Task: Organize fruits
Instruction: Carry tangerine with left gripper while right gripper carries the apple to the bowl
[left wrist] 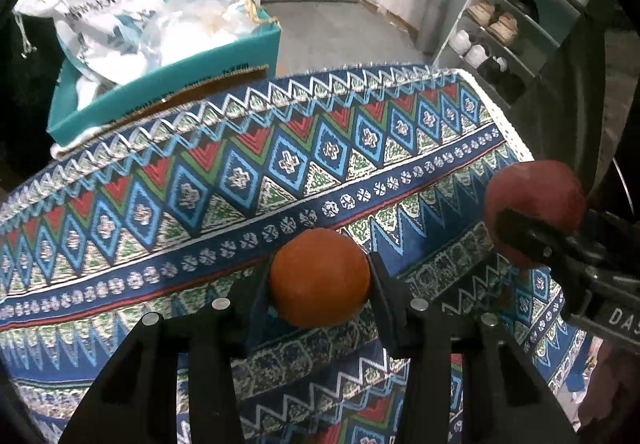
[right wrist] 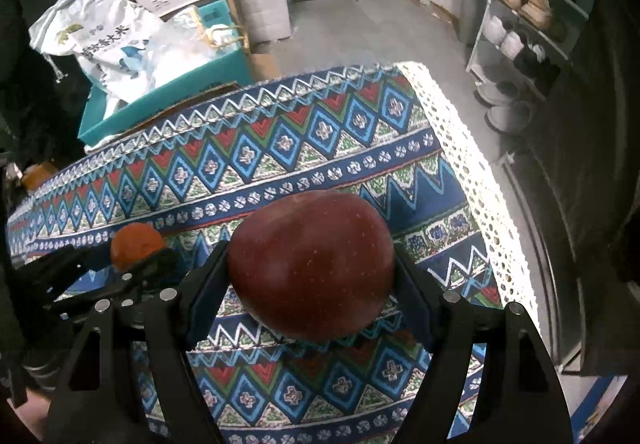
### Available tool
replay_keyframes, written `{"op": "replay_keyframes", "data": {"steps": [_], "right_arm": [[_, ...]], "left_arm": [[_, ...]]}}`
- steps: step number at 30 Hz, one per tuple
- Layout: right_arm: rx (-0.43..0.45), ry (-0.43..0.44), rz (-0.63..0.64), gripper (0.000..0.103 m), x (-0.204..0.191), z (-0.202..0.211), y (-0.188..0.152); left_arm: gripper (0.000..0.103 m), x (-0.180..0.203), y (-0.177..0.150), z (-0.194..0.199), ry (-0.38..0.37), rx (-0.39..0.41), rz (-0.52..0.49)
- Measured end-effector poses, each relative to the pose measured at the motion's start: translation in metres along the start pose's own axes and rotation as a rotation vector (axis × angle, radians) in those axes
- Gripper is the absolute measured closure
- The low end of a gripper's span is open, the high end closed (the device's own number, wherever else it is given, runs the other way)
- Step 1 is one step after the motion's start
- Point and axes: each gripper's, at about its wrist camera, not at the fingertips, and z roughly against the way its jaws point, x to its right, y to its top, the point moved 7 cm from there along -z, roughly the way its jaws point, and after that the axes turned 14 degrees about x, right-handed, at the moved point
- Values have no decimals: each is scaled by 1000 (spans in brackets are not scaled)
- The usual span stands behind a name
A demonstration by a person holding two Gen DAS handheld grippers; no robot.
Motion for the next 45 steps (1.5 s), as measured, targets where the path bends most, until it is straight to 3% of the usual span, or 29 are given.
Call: {"op": "replay_keyframes", "data": {"steps": [17,45], "right_arm": [[104,46,96,26,-36,58,29],[227,193,168,26,-112,157,53]], "left_arm": [[57,1,28,84,29,144,-74],[57,-41,39,225,69,274,-53]]}}
